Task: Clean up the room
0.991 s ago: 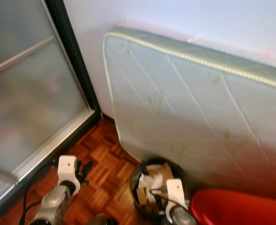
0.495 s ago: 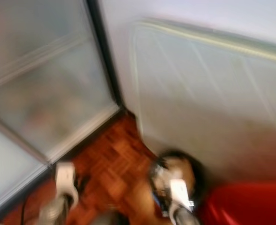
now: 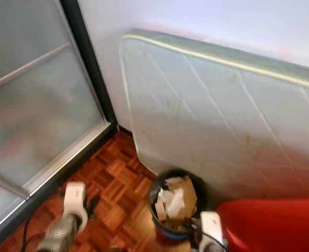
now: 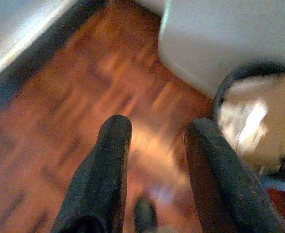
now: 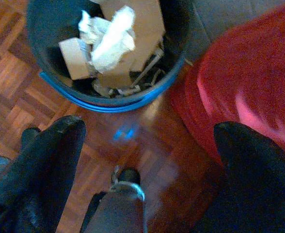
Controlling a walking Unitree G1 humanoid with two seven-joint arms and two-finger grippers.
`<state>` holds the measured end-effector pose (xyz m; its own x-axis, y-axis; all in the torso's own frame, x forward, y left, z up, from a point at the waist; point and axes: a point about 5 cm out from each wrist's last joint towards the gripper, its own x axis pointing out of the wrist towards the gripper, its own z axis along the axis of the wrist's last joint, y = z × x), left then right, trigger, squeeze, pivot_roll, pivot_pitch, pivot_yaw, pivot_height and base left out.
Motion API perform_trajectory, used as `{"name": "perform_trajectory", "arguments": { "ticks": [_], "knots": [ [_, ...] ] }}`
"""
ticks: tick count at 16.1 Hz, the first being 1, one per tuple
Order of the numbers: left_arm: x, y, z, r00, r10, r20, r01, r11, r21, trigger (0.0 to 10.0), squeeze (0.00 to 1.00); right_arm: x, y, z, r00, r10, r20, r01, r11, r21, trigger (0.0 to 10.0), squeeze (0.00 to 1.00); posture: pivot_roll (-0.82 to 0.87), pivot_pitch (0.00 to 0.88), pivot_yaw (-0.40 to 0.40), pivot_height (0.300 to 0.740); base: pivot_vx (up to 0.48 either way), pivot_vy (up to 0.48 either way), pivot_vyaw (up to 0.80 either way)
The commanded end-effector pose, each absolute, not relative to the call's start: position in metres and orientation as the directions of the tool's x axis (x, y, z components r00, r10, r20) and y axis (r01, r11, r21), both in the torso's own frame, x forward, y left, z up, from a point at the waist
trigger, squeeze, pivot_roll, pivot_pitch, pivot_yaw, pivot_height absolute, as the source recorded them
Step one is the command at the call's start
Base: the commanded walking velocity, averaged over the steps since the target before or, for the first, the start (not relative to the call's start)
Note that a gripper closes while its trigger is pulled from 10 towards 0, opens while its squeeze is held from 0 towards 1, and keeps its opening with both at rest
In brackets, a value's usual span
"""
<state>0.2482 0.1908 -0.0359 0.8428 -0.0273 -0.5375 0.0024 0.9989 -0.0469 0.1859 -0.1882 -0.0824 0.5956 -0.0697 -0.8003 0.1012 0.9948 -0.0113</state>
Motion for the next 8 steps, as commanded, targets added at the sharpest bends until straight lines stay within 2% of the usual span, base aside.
{"name": "perform_trajectory", "arguments": {
  "ticks": [1, 2, 4, 6, 8],
  "knots": [
    [0.238, 0.200, -0.044, 0.805, 0.005, -0.593, -0.022, 1.000, -0.022, 10.0, 0.00, 0.169, -0.194, -0.090, 0.540, -0.099, -0.836, 0.162, 0.987, -0.012, 10.0, 0.00, 0.01, 0.030, 0.039, 0.704, 0.000, 0.000, 0.00],
    [0.236, 0.200, -0.046, 0.795, 0.010, -0.606, -0.031, 0.999, -0.024, 10.0, 0.00, 0.155, -0.208, -0.094, 0.511, -0.127, -0.850, 0.190, 0.981, -0.032, 10.0, 0.00, 0.01, 0.000, 0.039, 0.704, 0.000, 0.000, 0.00],
    [0.233, 0.199, -0.050, 0.771, 0.018, -0.636, -0.041, 0.999, -0.022, 10.0, 0.00, 0.142, -0.219, -0.096, 0.492, -0.151, -0.858, 0.219, 0.975, -0.046, 10.0, 0.00, 0.00, 0.000, 0.034, 0.704, 0.000, 0.000, 0.00],
    [0.229, 0.198, -0.053, 0.748, 0.021, -0.664, -0.045, 0.999, -0.019, 10.0, 0.00, 0.145, -0.217, -0.096, 0.495, -0.146, -0.856, 0.225, 0.974, -0.036, 10.0, 0.00, 0.00, 0.000, 0.039, 0.704, 0.000, 0.000, 0.00],
    [0.224, 0.200, -0.057, 0.724, 0.029, -0.689, -0.049, 0.999, -0.010, 10.0, 0.00, 0.162, -0.205, -0.091, 0.542, -0.098, -0.835, 0.179, 0.984, 0.000, 10.0, 0.00, 0.00, 0.000, 0.040, 0.704, 0.000, 0.000, 0.00]
  ]
}}
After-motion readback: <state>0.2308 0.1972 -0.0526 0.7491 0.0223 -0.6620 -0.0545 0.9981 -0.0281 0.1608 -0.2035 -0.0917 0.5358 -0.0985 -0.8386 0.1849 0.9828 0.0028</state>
